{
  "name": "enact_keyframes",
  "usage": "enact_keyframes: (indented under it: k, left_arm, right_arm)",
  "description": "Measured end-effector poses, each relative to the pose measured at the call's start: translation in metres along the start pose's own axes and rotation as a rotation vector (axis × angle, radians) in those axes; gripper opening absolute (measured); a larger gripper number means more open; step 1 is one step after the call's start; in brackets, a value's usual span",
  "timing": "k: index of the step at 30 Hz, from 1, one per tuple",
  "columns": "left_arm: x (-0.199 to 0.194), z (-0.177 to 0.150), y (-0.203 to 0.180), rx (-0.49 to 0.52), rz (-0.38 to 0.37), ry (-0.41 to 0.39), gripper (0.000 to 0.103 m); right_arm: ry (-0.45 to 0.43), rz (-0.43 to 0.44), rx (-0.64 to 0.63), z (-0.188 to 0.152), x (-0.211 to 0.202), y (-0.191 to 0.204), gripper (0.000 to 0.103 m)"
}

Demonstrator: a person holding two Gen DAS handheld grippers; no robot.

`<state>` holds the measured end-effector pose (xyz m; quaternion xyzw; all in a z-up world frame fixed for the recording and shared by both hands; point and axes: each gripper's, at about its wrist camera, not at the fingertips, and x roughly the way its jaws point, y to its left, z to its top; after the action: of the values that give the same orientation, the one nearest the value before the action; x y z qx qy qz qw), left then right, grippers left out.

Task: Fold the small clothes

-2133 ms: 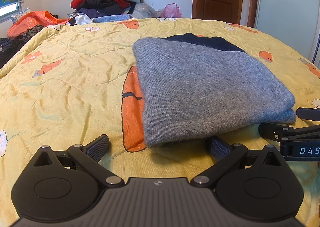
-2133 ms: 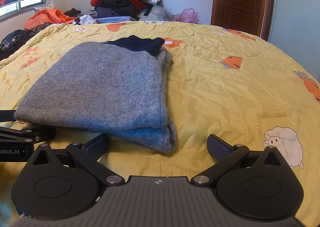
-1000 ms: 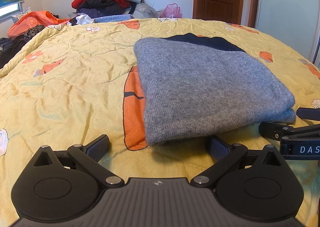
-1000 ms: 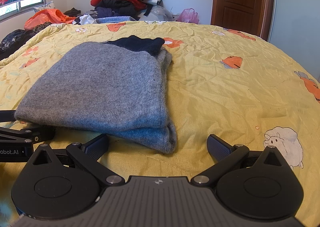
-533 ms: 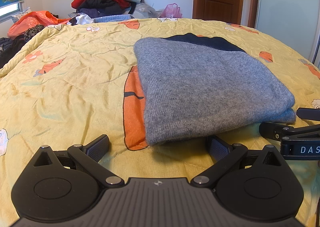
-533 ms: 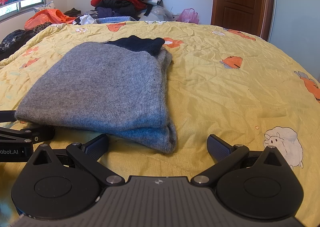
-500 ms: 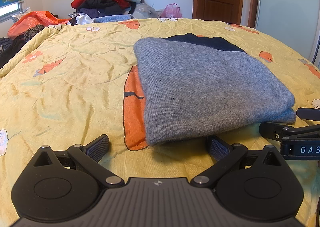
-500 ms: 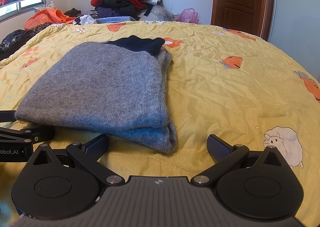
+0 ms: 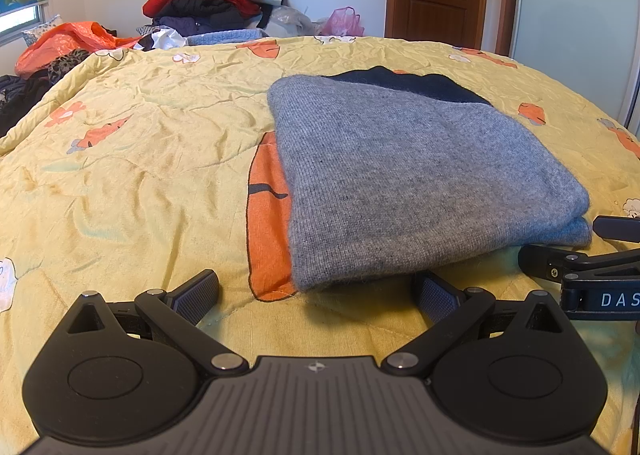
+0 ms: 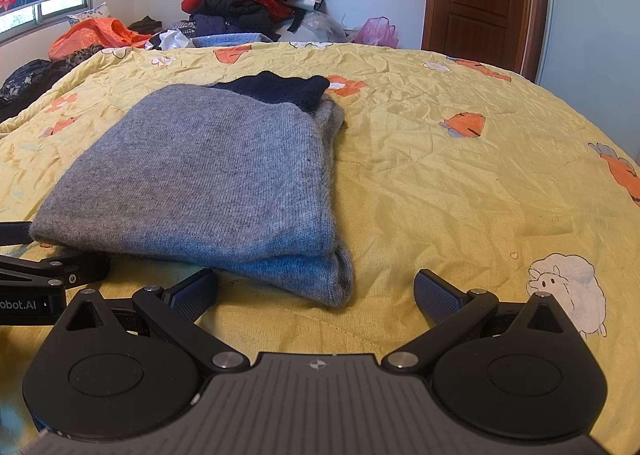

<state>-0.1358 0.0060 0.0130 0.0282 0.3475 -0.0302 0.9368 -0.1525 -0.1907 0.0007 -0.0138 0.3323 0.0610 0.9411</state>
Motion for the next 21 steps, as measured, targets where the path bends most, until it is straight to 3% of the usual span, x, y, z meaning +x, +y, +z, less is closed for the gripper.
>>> enact_keyframes:
  k: [21]
  left_arm:
    - [0.0008, 0.0029, -0.0006, 0.001, -0.005, 0.012, 0.103]
  right_arm:
    - [0.0, 0.0, 0.0, 0.0001, -0.0003, 0.0001, 0.103]
